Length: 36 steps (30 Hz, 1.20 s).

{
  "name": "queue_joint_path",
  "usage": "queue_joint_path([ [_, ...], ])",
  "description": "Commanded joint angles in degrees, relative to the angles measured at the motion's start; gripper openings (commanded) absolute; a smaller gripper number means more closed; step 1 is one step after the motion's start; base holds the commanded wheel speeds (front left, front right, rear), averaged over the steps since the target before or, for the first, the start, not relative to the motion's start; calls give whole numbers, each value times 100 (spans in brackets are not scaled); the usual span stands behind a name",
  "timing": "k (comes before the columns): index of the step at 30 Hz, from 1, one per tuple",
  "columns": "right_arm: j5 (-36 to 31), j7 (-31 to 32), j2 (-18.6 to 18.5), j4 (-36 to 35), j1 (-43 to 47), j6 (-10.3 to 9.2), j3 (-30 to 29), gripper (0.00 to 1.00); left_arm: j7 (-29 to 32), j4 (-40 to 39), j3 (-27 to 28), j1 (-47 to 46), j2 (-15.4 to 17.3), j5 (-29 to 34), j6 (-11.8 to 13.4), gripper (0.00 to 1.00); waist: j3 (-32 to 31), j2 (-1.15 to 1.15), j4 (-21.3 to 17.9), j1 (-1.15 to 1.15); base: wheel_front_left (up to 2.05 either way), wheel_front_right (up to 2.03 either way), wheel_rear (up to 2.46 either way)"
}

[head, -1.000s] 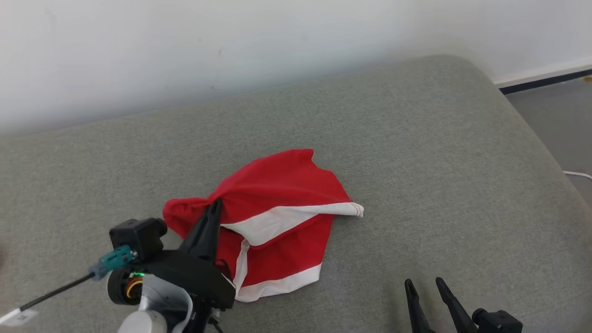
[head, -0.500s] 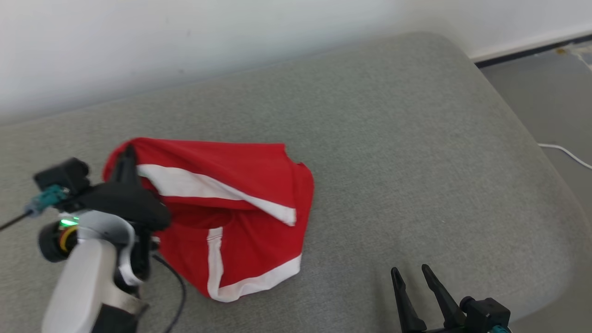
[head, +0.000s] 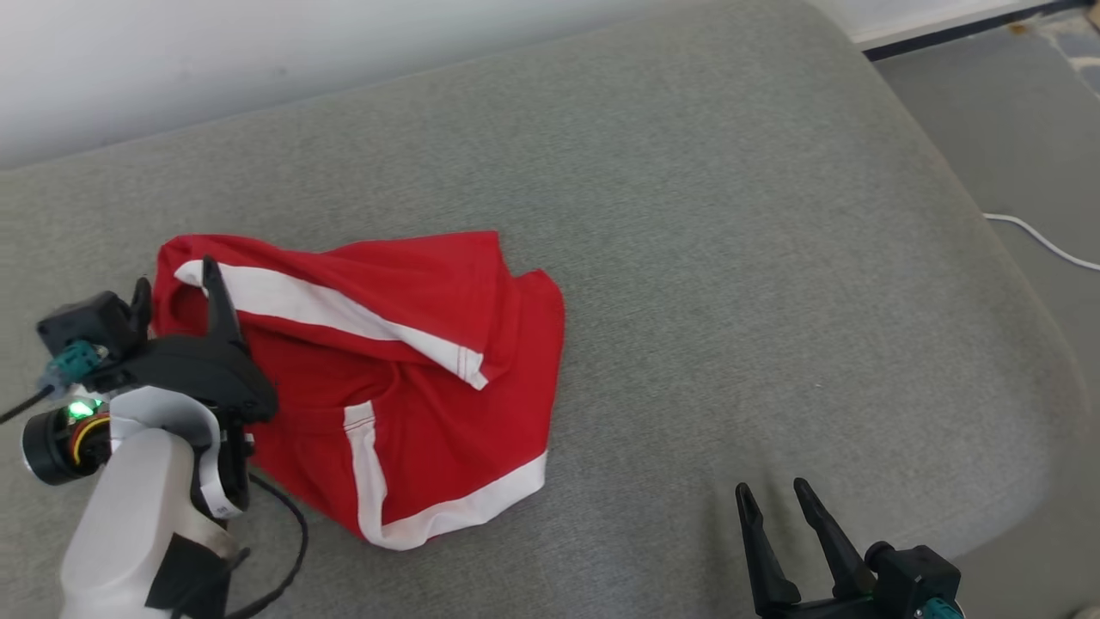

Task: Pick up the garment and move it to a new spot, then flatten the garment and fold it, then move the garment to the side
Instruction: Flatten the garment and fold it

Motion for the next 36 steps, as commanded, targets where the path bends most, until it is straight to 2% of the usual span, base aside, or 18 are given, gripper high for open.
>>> queue_joint_path([
  [1,-40,-9,5,-15,-11,-13,-18,100,-73,48,-55,21,-18,54,-64,100,-64,-1,262,-1,0,0,0],
  [9,-41,-8,-22,65,56,-13,21,100,-334,53,-517,303,-119,350,-351,100,-396,-1,761,-1,0,0,0],
  [15,14,-3,-44,153,108,-13,86,100,-227,-259,-965,612,-131,598,-530,100,-652,-1,883,-1,0,0,0],
  [28,137,1,-51,216,142,-13,182,100,952,-601,-1779,931,-68,765,-991,100,-819,-1,430,-1,0,0,0],
  [36,162,-4,-29,222,117,-13,188,100,1903,-636,-2033,926,-35,683,-1046,100,-771,-1,227,-1,0,0,0],
])
